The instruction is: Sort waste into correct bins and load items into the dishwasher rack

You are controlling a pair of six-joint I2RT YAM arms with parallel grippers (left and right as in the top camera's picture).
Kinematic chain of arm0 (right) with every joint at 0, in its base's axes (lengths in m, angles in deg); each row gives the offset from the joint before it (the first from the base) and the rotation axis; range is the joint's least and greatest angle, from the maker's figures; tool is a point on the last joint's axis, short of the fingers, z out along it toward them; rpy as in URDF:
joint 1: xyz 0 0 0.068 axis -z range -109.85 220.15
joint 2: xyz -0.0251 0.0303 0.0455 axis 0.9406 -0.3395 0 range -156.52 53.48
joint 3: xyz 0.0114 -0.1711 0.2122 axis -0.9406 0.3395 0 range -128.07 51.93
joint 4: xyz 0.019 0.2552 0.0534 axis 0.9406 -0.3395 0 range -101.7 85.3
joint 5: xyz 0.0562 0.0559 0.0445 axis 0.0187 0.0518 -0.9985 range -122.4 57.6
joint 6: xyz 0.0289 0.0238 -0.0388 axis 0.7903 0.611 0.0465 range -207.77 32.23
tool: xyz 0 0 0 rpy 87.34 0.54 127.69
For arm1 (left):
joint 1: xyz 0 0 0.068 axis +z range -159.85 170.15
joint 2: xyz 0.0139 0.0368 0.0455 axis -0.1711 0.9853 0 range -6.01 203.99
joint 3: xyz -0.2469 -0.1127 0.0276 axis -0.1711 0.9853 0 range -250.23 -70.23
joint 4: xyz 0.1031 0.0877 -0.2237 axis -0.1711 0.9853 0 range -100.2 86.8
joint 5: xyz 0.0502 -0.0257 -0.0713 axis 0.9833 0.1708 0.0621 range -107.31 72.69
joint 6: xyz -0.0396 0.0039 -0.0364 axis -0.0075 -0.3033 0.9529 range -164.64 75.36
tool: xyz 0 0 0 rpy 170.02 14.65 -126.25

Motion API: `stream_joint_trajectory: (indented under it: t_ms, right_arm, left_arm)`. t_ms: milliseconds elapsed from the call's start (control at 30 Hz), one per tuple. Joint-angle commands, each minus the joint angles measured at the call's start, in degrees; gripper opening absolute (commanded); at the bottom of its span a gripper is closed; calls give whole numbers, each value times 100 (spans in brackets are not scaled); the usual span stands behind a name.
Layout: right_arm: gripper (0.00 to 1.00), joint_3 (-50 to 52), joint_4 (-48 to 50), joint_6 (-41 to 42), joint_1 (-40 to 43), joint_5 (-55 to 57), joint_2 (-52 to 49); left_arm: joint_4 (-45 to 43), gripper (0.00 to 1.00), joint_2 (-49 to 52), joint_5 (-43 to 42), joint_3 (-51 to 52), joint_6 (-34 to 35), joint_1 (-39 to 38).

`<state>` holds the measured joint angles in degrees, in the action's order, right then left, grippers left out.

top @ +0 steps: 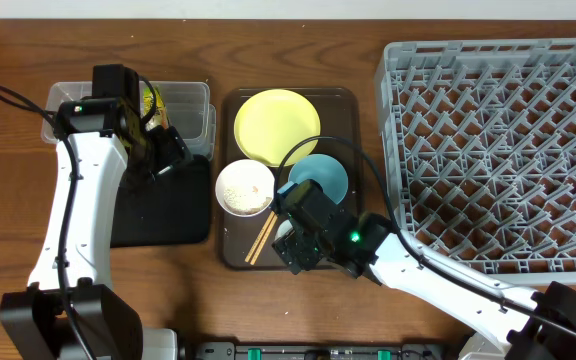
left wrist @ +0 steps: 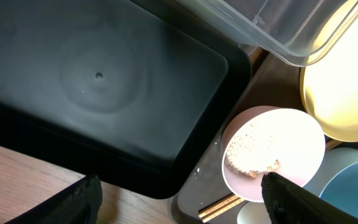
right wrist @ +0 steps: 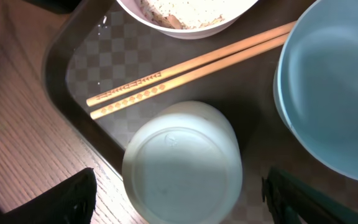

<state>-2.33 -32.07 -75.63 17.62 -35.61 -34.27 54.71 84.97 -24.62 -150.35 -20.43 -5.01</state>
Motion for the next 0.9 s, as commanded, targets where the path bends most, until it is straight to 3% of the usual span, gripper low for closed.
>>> stream_joint_trajectory:
  t_ms: [0, 200, 400, 533, 867]
  right_arm:
    - [85, 26, 42, 68, -74, 17, -85]
    - [83, 26, 146, 131, -81, -142, -424]
    - [61, 24, 411, 470, -72, -136, -352]
    - [56, 24, 396, 979, 22, -295, -90]
    - [57, 52, 483, 2564, 1235, -2870, 153]
  left_arm:
    - [17, 84, -22, 33, 17, 52, 22]
    - [17, 85, -22, 33, 17, 52, 24]
    - [17, 84, -22, 33, 17, 52, 24]
    - [20, 85, -22, 33, 17, 52, 22]
    - [20, 84, -22, 33, 17, 52, 24]
